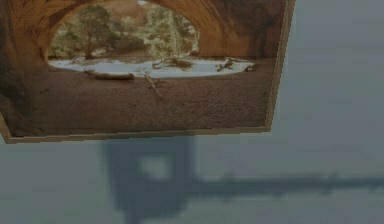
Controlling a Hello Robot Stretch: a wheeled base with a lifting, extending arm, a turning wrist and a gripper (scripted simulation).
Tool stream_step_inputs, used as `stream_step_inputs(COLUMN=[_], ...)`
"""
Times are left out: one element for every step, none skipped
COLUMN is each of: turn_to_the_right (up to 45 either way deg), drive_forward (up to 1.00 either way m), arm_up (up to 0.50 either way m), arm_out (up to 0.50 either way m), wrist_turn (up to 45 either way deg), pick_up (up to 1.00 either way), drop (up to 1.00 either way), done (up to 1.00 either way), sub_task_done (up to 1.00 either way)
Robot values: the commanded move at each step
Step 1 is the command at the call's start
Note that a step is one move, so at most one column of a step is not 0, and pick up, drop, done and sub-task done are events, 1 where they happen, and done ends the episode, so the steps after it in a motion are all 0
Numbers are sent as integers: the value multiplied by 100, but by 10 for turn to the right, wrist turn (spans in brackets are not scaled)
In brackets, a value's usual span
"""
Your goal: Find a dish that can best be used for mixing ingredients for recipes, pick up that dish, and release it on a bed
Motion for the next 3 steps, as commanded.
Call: stream_step_inputs(turn_to_the_right=[0, 0, 0], drive_forward=[0, 0, 0], arm_up=[0, 0, 0], arm_out=[0, 0, 0], wrist_turn=[-450, -450, -90], pick_up=[0, 0, 0], drop=[0, 0, 0], done=[0, 0, 0], sub_task_done=[0, 0, 0])
